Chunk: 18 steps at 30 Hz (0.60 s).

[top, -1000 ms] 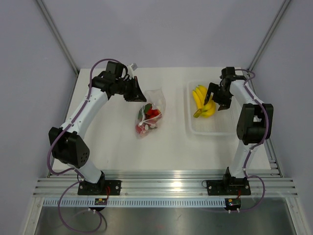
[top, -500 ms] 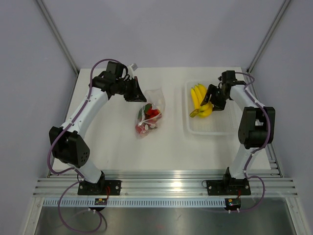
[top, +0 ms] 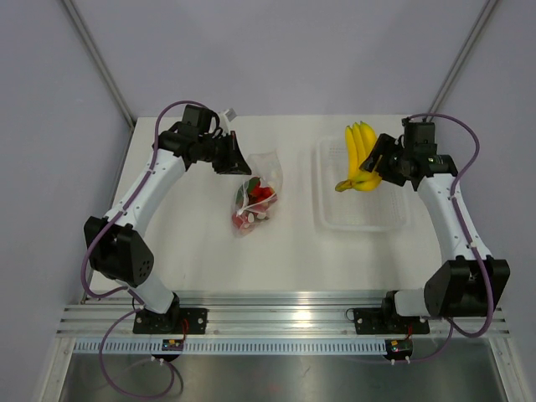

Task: Place the food in the zip-top bag and seal the zipper
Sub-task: Pick up the fake fruit from the bin, then place the fake fruit in the zipper food storage bag.

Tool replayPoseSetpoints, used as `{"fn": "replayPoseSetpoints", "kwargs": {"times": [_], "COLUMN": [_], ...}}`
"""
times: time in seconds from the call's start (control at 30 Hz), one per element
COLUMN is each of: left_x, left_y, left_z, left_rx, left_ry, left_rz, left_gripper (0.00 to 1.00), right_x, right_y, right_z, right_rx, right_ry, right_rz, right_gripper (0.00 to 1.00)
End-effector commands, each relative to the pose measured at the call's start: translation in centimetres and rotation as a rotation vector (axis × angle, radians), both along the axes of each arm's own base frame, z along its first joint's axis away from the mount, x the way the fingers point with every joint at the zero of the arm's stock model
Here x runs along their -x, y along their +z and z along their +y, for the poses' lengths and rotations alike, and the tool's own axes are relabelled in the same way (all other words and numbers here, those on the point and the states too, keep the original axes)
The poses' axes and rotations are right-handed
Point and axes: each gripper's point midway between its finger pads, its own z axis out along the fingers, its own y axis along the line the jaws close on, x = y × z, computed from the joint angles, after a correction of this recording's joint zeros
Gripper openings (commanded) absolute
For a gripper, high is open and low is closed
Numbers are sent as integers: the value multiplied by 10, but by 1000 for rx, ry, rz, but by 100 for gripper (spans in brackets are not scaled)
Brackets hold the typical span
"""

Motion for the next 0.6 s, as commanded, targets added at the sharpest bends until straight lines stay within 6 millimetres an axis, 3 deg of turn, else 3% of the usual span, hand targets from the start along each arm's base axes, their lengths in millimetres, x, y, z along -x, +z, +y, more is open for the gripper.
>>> {"fn": "replayPoseSetpoints", "kwargs": {"times": [0.0, 0.1, 0.33, 0.37, 0.43, 0.57], "left_x": [-3, -2, 1, 1, 3, 4], "left_y": [9, 11, 13, 14, 14, 14], "left_z": [-8, -12, -13, -12, -11, -10], "left_rx": [28, 32, 30, 27, 23, 17], "left_ry": [-20, -22, -27, -25, -27, -27], "left_rz": [-31, -29, -32, -36, -32, -34], "left_gripper": [0, 0, 0, 0, 0, 0], "right_x": [11, 24, 36, 41, 38, 39], "right_y": [30, 57, 108, 113, 125, 132], "right_z": [6, 24, 96, 114, 131, 178], "right_rx": [5, -7, -139, -170, -200, -207], "right_ry": [-15, 7, 102, 132, 145, 213], "right_rz": [-95, -163, -312, -324, -364, -374], "right_gripper": [6, 5, 4, 4, 4, 4]}}
